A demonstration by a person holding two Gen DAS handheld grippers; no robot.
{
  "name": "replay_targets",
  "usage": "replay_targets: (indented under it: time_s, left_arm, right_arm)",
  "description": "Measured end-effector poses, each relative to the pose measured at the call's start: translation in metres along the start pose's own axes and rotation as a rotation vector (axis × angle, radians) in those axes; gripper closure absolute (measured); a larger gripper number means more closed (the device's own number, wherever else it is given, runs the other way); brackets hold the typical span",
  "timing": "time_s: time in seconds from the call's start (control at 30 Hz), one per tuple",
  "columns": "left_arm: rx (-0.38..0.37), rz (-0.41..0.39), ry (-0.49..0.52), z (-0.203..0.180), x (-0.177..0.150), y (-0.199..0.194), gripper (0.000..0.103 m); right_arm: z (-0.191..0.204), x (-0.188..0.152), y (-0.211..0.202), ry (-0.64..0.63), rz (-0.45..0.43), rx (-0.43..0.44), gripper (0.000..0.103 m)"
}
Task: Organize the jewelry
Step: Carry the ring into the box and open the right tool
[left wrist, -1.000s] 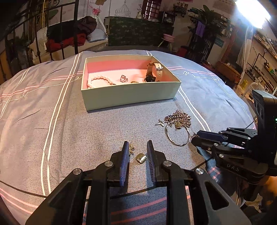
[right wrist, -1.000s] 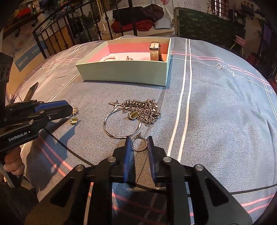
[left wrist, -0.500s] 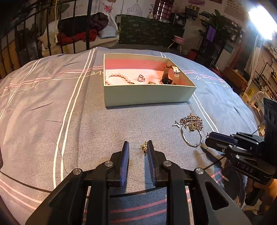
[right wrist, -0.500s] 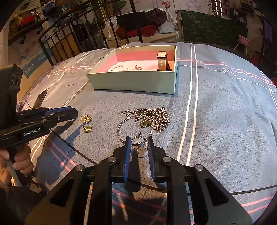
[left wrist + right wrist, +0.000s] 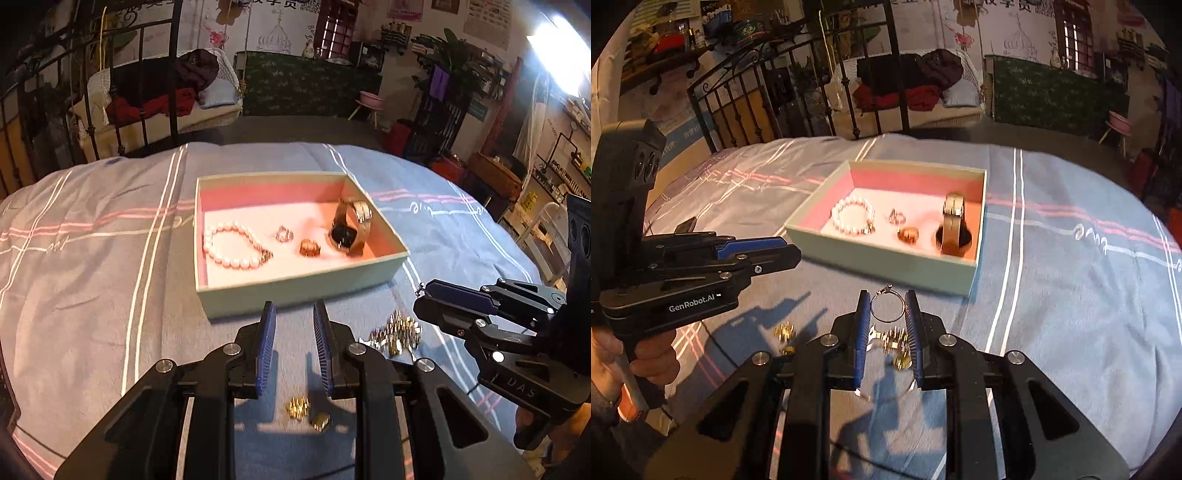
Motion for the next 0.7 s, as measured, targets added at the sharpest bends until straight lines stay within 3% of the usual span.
replay_targets:
  time_s: [0.13,0.33,0.7]
  left_arm:
    - [0.032,-0.046,-0.006,0.014,0.04,0.002,0.082]
    - [0.047,-0.044,-0.052,0.029,0.074,0.017,0.082]
    - [0.054,-0.023,-0.069,0.036,0.082,0.034,0.082]
  right_arm:
    - [0.006,0.048,0.009,-0.019,-0.062,-0.008,0.083]
    - [-0.001,0.092,0.042,-0.023,-0.057,-0.057,0.083]
    - [-0.004,0.091,0.067,-0.03,-0.014,-0.075,0.083]
Point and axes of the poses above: each gripper's, at about its wrist camera, not at the fingertips, and y roughly the way its jaws point, z to its left, x to its top, the point moved 8 cm from there along y, roughly the way its jaws point, and after that the axes turned 15 degrees about y, right-handed, at the moved point
